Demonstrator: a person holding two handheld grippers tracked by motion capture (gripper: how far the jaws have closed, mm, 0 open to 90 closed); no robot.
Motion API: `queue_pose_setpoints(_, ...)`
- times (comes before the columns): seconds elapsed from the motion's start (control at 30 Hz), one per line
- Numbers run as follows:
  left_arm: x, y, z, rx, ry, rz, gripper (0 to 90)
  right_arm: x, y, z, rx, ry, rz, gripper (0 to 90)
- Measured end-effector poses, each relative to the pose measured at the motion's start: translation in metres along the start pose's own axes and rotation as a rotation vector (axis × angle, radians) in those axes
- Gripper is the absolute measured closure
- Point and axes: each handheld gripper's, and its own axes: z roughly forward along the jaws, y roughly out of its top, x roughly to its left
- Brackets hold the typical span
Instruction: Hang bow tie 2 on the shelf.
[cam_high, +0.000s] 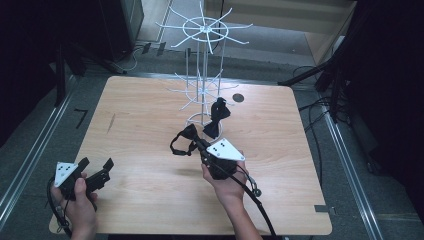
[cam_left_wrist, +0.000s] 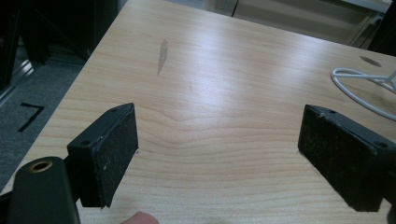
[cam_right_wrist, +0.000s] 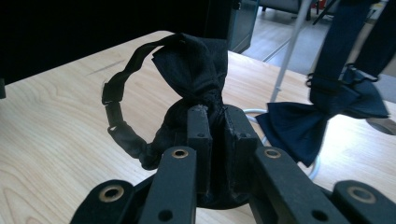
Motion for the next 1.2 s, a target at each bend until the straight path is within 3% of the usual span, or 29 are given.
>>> queue_pose_setpoints(0.67,0.0,0.0,0.0,-0.003,0.001,0.001,13.2,-0.008,0.009,-0.015,-0.049,-0.02,0.015,83.8)
queue_pose_setpoints(1.2,0.0,0.0,0.0,-0.002,0.002,0.003,13.2,-0.019,0.006,-0.035,-0.071,-0.05,0.034,83.7)
